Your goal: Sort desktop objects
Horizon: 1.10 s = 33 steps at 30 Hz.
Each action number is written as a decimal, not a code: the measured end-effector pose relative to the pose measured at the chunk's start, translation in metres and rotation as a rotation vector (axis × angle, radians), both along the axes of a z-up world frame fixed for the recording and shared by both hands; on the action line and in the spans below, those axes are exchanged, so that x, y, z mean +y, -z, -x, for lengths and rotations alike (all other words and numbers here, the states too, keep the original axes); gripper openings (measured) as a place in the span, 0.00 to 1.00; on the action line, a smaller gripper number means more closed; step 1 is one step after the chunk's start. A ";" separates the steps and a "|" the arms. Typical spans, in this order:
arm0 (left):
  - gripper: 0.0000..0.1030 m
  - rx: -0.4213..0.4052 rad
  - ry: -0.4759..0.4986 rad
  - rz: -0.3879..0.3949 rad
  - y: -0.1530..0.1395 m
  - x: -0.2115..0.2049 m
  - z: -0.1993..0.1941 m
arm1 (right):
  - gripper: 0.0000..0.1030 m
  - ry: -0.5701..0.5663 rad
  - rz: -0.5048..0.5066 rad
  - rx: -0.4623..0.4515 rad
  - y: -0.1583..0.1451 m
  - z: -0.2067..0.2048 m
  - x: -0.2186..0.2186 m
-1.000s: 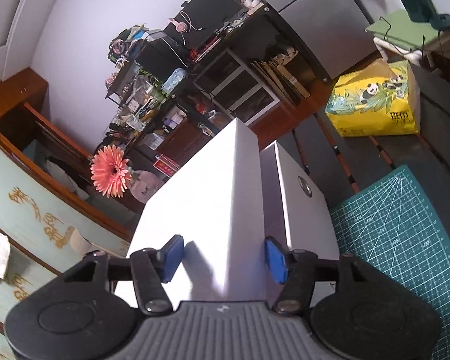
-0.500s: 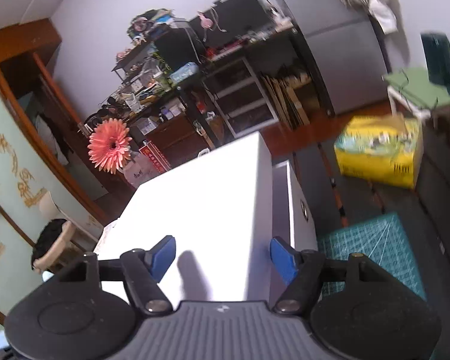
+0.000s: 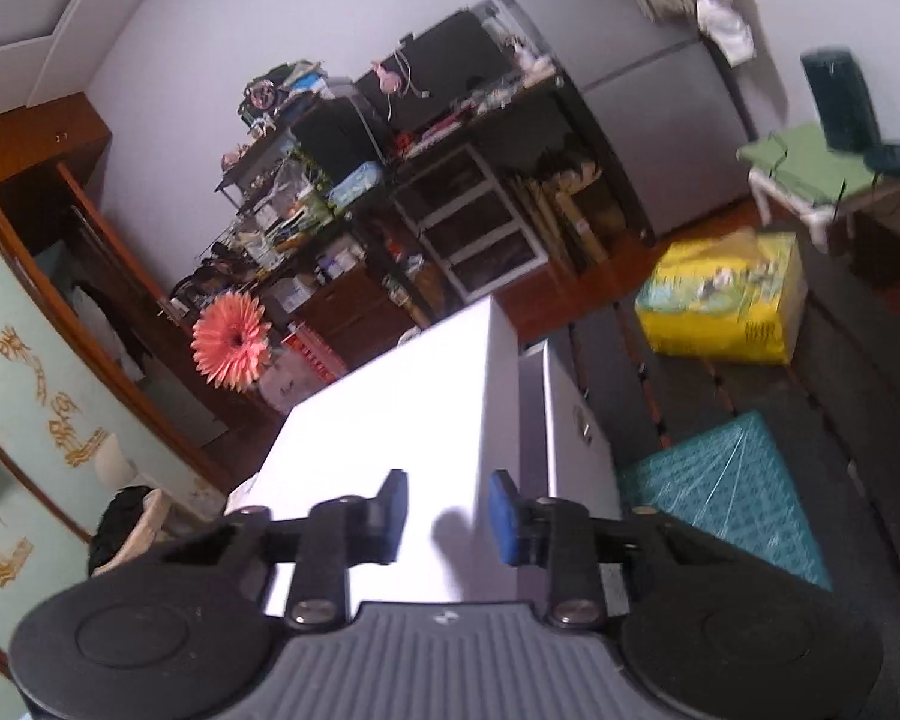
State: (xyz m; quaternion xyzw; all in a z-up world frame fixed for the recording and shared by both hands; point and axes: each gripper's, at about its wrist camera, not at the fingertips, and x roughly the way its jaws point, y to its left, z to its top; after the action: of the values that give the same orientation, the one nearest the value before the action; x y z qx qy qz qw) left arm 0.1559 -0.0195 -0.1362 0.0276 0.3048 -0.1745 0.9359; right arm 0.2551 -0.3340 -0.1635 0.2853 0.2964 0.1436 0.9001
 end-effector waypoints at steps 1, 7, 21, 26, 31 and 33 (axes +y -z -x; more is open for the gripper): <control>0.59 0.000 0.000 -0.001 0.000 0.000 0.000 | 0.25 -0.001 0.001 0.006 0.001 0.001 0.000; 0.59 -0.001 0.011 0.001 0.000 -0.002 0.002 | 0.25 0.002 0.026 0.025 0.002 0.003 0.004; 0.59 -0.006 0.053 -0.048 0.001 -0.013 0.011 | 0.32 -0.001 0.127 -0.025 0.002 -0.006 0.020; 0.61 -0.004 0.073 -0.051 0.001 -0.017 0.016 | 0.33 -0.003 0.114 -0.044 0.004 -0.012 0.020; 0.61 0.000 0.095 -0.041 0.001 -0.020 0.018 | 0.33 0.006 0.118 -0.068 0.007 -0.017 0.022; 0.61 0.001 0.097 -0.041 0.001 -0.020 0.017 | 0.33 0.006 0.122 -0.077 0.007 -0.018 0.024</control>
State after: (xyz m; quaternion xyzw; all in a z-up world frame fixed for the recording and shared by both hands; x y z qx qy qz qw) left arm 0.1385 -0.0398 -0.1371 0.0614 0.3070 -0.2135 0.9254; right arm 0.2727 -0.3099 -0.1708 0.2249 0.2691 0.1332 0.9270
